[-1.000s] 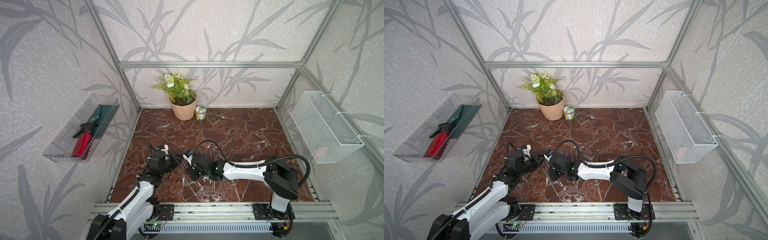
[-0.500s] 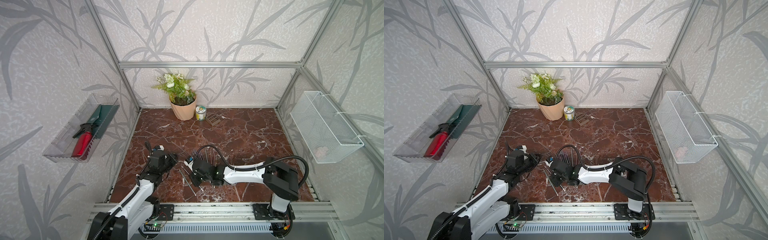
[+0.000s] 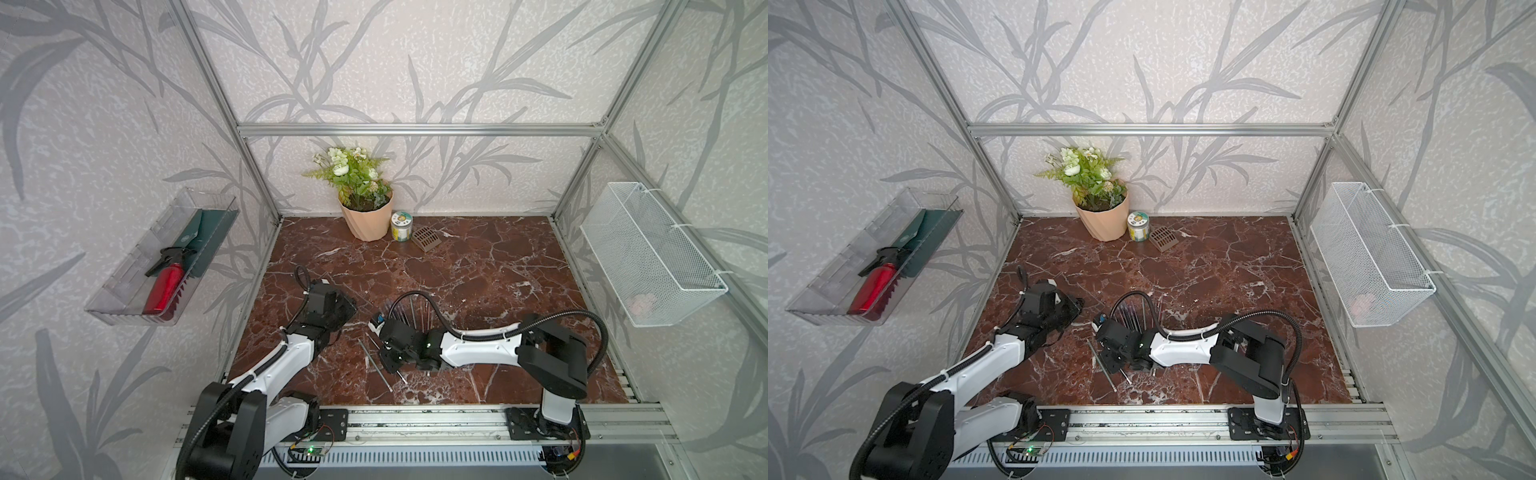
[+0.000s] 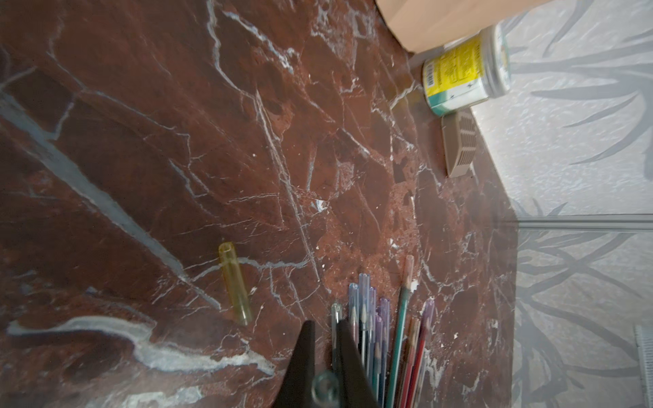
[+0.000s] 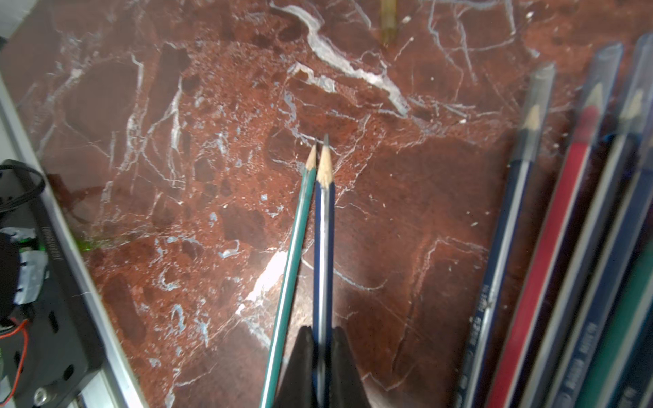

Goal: Remove the protective cover of the pencils
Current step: Place the pencil at the center of the board.

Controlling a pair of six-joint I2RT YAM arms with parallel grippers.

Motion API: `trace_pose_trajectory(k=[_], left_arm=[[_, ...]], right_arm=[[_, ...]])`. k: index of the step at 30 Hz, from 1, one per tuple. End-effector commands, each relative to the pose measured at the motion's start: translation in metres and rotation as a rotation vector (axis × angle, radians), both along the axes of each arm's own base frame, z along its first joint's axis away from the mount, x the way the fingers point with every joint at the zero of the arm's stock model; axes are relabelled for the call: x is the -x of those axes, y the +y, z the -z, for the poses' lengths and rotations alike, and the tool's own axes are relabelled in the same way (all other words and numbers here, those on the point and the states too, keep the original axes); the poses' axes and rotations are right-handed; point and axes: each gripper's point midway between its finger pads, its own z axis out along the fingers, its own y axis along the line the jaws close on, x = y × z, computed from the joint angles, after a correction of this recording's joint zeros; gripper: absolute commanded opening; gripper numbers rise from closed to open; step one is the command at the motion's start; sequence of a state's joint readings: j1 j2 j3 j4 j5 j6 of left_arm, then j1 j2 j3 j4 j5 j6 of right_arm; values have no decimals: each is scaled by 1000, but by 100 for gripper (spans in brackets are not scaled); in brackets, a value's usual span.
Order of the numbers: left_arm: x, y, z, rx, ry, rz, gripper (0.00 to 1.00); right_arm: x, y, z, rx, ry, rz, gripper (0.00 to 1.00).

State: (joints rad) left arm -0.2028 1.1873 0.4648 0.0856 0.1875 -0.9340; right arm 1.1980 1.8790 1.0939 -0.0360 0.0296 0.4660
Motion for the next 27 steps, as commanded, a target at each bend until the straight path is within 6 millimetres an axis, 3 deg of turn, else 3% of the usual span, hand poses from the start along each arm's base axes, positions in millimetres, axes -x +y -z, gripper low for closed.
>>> trace_pose_trajectory(k=[1,14,20,27], left_arm=[[-10,-6,1,-26,19,40,0],[-21,-5,47,-97,199,45,0],[-24,-4,59,-112,242,44,0],[-22,0,63,-136,275,32,0]], right_arm=[[-4,-5,8,65,3,28,0],[-19,-13,24,121,34,79,0],[-22,-12,30,138,44,83,1],[-23,-12,30,136,50,86,11]])
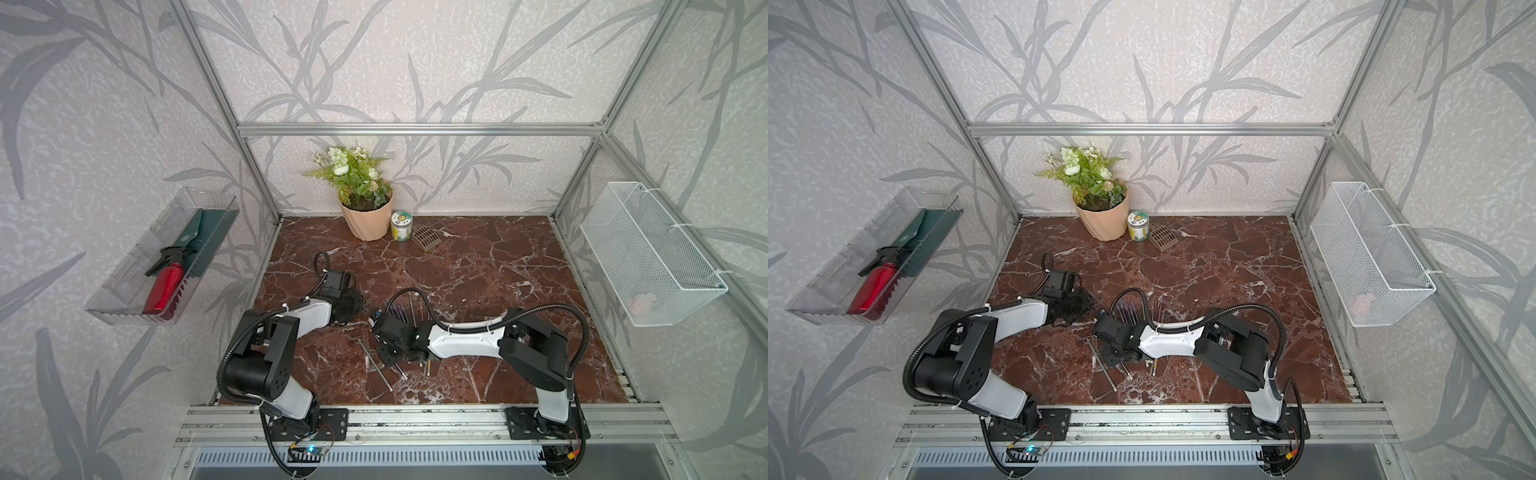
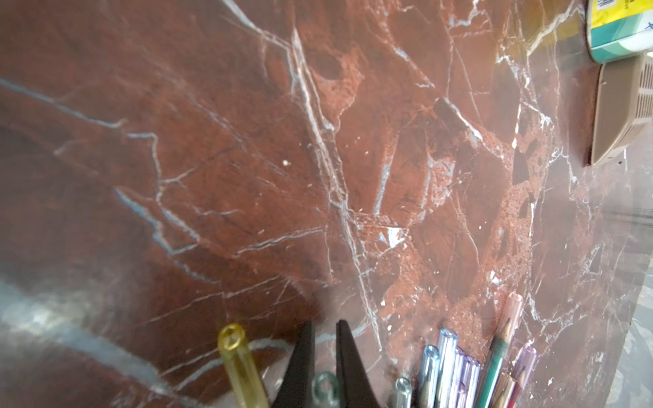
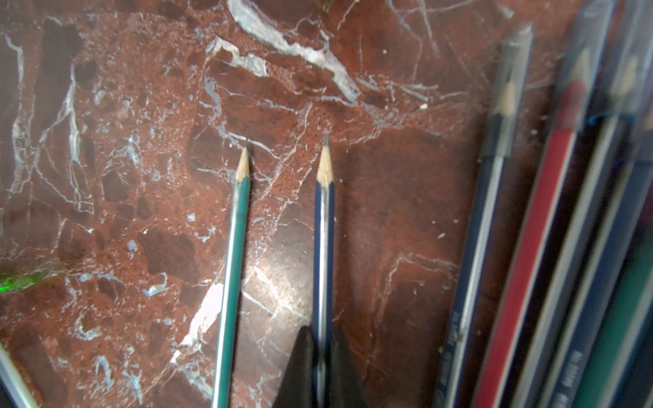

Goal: Remove the protective cover of the pencils
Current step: Place the pencil at the center of the board, then place the protective sleeve at the center of the board.

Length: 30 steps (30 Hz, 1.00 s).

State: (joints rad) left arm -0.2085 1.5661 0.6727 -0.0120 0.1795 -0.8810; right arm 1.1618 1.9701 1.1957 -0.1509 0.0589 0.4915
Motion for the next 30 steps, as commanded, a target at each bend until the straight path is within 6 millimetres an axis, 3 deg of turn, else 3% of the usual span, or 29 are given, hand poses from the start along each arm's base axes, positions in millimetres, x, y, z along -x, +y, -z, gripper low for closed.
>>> trace_pose_trajectory(k=[1,7,15,23,30], left_arm=[[3,7,2,-49,27,-8,0],[6,11,3,-66,43,-15,3],[9,13,3,-79,53,-18,7],[10,14,2,-85,52,-16,10],[11,15,1,-93,50,-16,14]], right_arm=[[-1,-6,9,37,20,13,13],[-3,-6,5,34,12,12,21],[-5,-2,-5,24,0,8,24],[-10,0,-42,-22,-53,-1,28],[-20,-16,-68,-47,-132,43,30]])
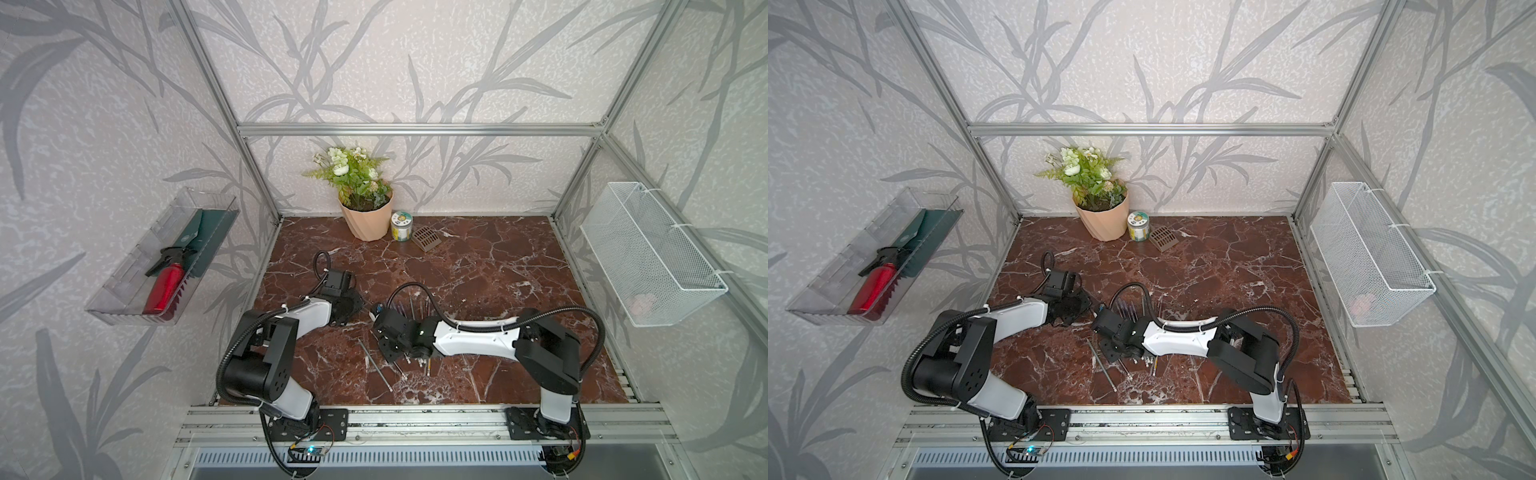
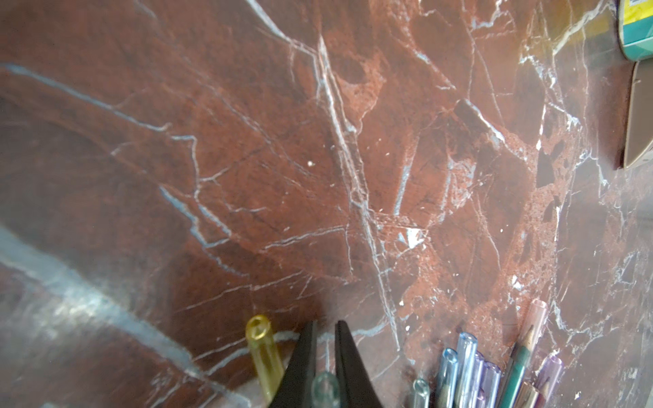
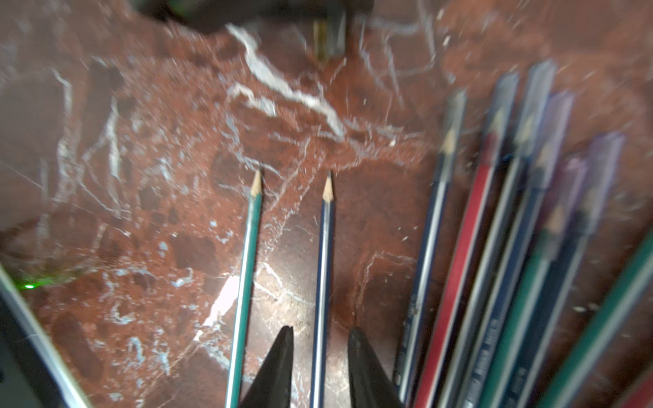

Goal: Remove the protective cover of the pencils
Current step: Place the protective sleeve at the center of the board.

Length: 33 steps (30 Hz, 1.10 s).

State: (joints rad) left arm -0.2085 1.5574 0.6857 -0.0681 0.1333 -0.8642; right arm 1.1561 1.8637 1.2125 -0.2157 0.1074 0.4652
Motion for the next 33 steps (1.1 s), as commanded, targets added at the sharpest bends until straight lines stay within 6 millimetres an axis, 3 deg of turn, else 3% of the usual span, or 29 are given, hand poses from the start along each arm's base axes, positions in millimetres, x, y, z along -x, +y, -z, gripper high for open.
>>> trace_pose_trajectory(k=[1,10,33], left_arm=[[7,7,0,-40,28,-6,15],[7,6,1,-40,28,-2,18],[12,7,-10,-27,-5,-4,26]], right_arm=[[-13,-15,-22,-19,-70,45,30],[-26,-38,2,12,-23,104,30],[-28,-27,35,90,58,76,24]])
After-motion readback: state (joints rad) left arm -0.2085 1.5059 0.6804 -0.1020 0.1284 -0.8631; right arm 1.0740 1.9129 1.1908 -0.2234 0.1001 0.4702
